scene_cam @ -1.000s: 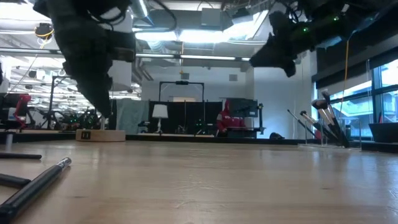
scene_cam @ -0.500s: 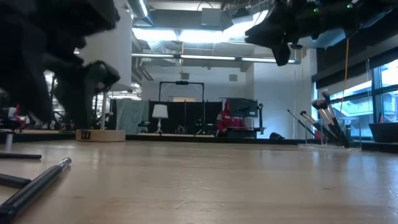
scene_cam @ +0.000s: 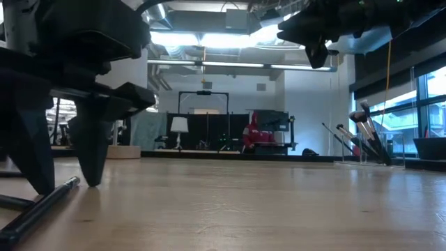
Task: Sort items
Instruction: Put the lip brush into the top section of the transparent organizer
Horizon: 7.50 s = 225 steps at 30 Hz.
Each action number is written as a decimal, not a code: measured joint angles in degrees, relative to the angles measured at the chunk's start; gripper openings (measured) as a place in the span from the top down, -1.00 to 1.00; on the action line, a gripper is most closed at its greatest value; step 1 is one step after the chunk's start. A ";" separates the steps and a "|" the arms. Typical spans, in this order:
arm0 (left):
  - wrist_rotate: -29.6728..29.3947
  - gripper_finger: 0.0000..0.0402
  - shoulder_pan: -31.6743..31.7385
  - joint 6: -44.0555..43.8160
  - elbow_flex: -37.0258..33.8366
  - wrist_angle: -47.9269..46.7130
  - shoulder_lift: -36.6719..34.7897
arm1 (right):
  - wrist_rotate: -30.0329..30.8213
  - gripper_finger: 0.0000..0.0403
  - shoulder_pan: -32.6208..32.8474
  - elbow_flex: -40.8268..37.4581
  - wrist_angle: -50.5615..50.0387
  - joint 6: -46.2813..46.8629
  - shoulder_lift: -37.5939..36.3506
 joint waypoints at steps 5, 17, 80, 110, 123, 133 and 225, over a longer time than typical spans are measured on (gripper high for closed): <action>2.04 0.51 0.61 3.90 -0.04 -1.82 -0.28 | 2.86 0.60 0.00 0.02 -0.14 -0.95 0.01; -8.96 0.92 1.95 15.08 0.19 -2.00 -0.74 | 3.77 0.60 -0.05 0.09 -2.79 -3.57 0.14; -54.90 0.72 3.77 52.67 6.91 10.94 -0.90 | -35.33 0.87 -1.60 18.05 15.42 3.47 48.38; -41.88 0.05 15.90 -23.43 -7.43 18.48 2.53 | 43.09 0.83 -23.38 17.95 -22.77 -29.92 15.05; -47.07 0.13 14.04 -32.11 -12.37 19.52 2.49 | 36.86 0.82 -38.73 9.44 -18.84 -24.63 15.41; -47.25 0.13 13.73 -32.65 -12.63 21.45 2.49 | 35.42 0.80 -40.44 3.59 -16.01 -24.70 15.41; 9.34 0.16 14.60 -42.08 -12.54 -33.26 -26.84 | 1.94 0.40 -8.55 -5.62 -2.53 -1.28 -11.98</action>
